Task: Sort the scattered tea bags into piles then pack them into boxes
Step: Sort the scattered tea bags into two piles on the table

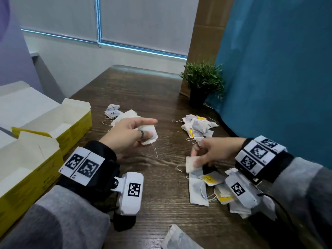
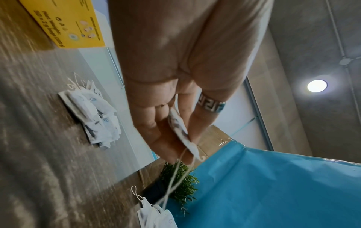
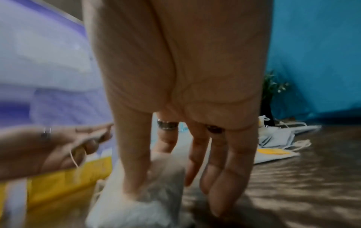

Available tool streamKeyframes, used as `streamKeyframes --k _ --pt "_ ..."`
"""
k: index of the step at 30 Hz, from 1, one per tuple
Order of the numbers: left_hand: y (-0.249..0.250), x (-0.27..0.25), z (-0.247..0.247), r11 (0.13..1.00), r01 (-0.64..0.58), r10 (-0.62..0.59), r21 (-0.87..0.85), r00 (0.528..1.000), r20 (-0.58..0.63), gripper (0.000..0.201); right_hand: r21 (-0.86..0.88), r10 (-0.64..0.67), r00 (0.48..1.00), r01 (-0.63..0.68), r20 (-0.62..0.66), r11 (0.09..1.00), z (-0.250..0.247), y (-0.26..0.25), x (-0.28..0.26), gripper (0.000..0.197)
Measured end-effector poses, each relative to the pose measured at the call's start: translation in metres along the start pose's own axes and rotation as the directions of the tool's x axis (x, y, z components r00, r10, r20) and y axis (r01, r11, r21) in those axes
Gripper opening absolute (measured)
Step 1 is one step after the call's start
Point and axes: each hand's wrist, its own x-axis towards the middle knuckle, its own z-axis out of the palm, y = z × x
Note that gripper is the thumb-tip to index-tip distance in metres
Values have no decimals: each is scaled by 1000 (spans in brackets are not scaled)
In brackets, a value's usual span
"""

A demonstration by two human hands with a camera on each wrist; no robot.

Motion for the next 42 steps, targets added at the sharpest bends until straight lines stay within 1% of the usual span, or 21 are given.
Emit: streamKeyframes --k 1,2,6,8,10,12,14,15,17,19,22,24,25,27,29,31,34,35,37,39,42 --pt "0 -1 0 1000 14 -14 18 1000 20 31 -92 4 1000 -2 26 996 3 -1 1 15" --pt "-1 -1 1 999 22 -24 36 999 42 31 -124 5 999 0 35 992 5 -3 2 16" --pt "-2 -7 12 998 59 -63 24 984 166 44 -136 -25 999 30 41 990 11 -10 -1 16" --pt "-1 -8 20 985 103 -137 139 956 261 42 -125 -39 999 36 -20 991 4 -6 -4 17" --pt "1 -7 32 937 91 -212 338 916 341 33 -44 -60 987 53 -152 998 -7 1 -9 18" --pt "5 -4 46 848 24 -263 529 886 382 29 112 -71 947 111 -313 988 -17 8 -14 21" --pt "5 1 61 710 -58 -313 702 866 389 39 299 -37 894 188 -446 936 -21 12 -18 22" --pt "4 2 69 648 -75 -340 758 862 376 47 337 -29 867 224 -497 914 -22 12 -19 22" --pt "2 4 85 588 -102 -384 802 838 388 53 368 -22 824 277 -567 888 -21 11 -21 21" --pt "-2 4 100 536 -175 -399 826 810 431 54 400 -33 800 335 -600 853 -18 9 -22 21" --pt "-5 4 115 336 -364 -381 868 790 480 53 436 -44 791 382 -610 815 -13 7 -20 22" --pt "-7 5 116 254 -402 -409 880 780 474 43 455 -51 794 398 -606 797 -10 6 -17 24" --pt "-8 6 113 245 -390 -425 888 780 460 38 460 -51 794 402 -606 792 -10 6 -16 24" --pt "-8 8 102 269 -346 -420 899 798 433 30 469 -51 789 414 -612 780 -10 6 -18 24" --pt "-5 9 85 326 -280 -368 903 842 394 22 485 -51 778 440 -627 756 -10 5 -22 23" --pt "-2 8 66 475 -169 -317 864 883 347 16 497 -64 762 481 -645 722 -11 2 -27 23" --pt "0 8 36 747 8 -236 665 938 254 18 536 -93 750 548 -655 642 -13 -4 -33 23" --pt "0 10 27 828 51 -201 559 957 210 21 555 -103 754 562 -649 614 -14 -7 -33 23" --pt "-1 13 15 959 136 -173 247 976 132 24 585 -134 770 573 -624 574 -14 -15 -33 22" --pt "-2 14 10 987 162 -161 4 982 103 29 613 -166 787 576 -594 541 -12 -25 -31 21" --pt "-2 13 11 979 140 -126 -148 987 103 26 636 -215 805 575 -554 514 -8 -40 -24 22"
